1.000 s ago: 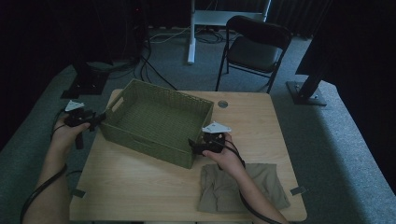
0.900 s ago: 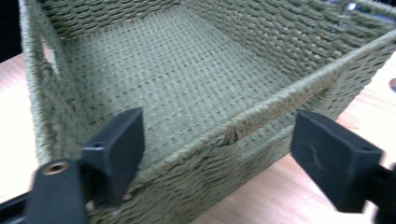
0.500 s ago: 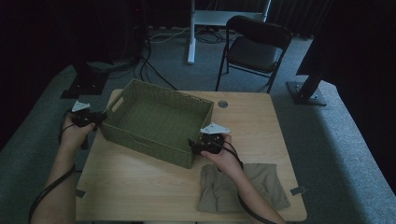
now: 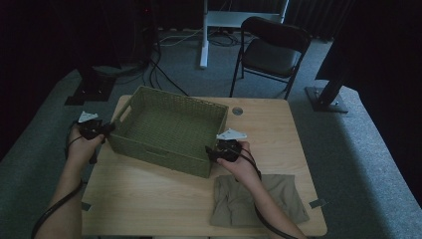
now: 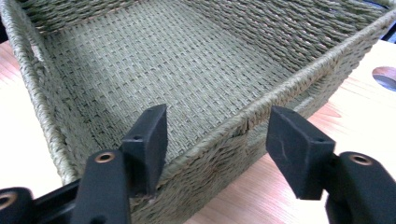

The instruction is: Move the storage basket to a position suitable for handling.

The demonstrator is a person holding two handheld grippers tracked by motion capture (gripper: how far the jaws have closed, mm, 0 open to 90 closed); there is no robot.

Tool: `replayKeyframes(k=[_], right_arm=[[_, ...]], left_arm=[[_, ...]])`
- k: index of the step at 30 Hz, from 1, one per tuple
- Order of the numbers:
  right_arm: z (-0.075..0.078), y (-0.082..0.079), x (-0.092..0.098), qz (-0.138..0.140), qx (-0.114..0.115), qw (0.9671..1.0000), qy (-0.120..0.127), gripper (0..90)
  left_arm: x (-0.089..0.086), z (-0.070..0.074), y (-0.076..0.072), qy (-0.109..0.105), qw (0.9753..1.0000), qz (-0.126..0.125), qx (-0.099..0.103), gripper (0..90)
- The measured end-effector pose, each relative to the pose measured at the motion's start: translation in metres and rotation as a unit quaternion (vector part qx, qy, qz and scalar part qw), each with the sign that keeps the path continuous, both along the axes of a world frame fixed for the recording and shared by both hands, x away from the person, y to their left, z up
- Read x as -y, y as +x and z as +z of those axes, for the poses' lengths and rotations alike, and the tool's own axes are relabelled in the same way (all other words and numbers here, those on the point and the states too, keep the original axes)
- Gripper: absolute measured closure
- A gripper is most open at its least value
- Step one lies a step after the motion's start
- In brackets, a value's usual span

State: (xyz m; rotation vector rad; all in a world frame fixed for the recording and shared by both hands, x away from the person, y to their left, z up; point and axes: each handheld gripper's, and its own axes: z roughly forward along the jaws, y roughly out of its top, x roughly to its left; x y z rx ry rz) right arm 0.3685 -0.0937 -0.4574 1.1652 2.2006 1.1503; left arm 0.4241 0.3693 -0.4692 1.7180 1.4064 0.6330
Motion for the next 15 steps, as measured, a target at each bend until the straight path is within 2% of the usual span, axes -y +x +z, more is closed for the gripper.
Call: replayKeyframes(k=[2,4,7,10,15], right_arm=[[0.0,0.001,0.001,-0.002,0.001,1.0,-0.003,40.6],[0.001,0.002,0.004,-0.008,-0.006,0.9999,-0.002,43.9],[0.001,0.004,0.007,-0.007,-0.016,0.9998,0.005,47.7],[-0.001,0.009,0.013,-0.02,-0.024,0.9994,0.014,49.8],[0.0,0.011,0.019,-0.028,-0.031,0.9991,0.006,52.9]], left_arm=[[0.002,-0.001,-0.003,-0.003,1.0,0.0,0.003,83.8],[0.004,-0.001,-0.006,-0.012,0.9999,0.002,0.003,83.8],[0.006,-0.001,-0.009,-0.014,0.9999,0.002,0.001,83.7],[0.012,-0.002,-0.016,-0.019,0.9998,0.0,0.0,83.1],[0.022,-0.001,-0.026,-0.021,0.9997,0.012,-0.003,83.0]])
